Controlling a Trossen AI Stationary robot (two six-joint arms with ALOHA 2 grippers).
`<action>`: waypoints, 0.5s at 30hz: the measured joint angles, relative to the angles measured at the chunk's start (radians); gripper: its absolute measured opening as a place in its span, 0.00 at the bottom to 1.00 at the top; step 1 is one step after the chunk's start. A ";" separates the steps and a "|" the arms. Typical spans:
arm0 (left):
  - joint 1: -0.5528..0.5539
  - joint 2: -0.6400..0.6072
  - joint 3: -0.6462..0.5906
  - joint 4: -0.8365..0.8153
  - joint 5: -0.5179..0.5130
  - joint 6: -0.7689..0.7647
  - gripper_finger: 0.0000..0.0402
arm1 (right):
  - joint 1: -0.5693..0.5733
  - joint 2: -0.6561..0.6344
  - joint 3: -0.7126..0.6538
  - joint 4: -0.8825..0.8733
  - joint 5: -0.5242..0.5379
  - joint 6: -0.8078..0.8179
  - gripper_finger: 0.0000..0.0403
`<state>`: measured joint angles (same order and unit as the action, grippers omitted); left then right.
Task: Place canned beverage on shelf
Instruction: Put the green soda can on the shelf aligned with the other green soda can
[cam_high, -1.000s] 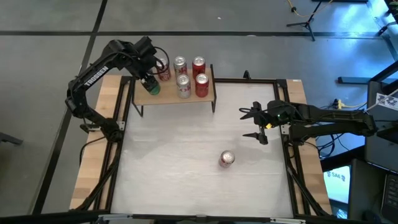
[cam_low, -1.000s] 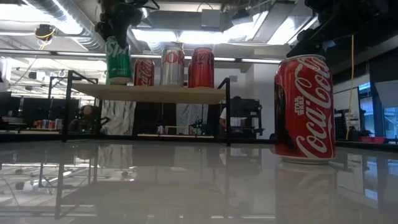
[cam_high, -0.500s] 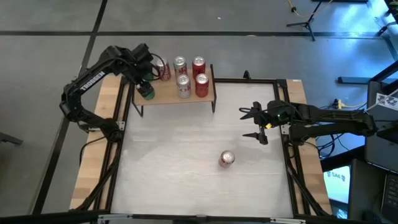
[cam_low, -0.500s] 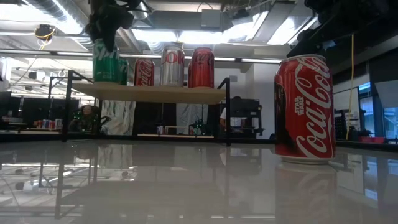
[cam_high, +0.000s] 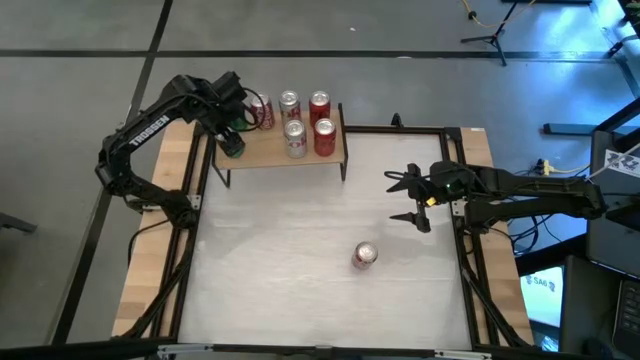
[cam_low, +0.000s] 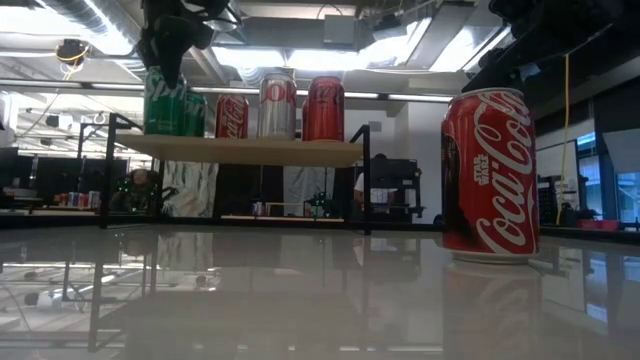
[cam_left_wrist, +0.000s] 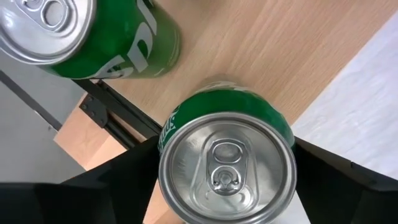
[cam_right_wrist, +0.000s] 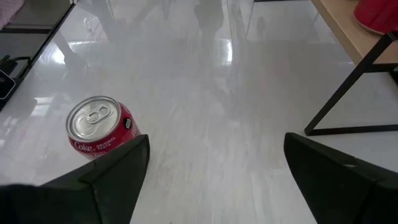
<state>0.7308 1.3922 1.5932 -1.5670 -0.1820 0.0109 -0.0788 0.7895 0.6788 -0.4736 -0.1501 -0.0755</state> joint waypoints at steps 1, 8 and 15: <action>0.000 0.000 0.000 -0.001 -0.001 0.000 0.80 | 0.000 0.000 0.000 0.000 0.000 0.000 0.91; 0.000 0.002 -0.002 -0.006 -0.003 0.002 0.82 | 0.000 0.000 0.000 0.000 0.000 0.001 0.91; 0.000 0.002 -0.002 -0.006 -0.002 0.002 0.82 | 0.000 0.000 0.000 0.000 0.000 0.001 0.91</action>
<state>0.7311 1.3941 1.5917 -1.5726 -0.1844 0.0128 -0.0790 0.7895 0.6788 -0.4732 -0.1501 -0.0750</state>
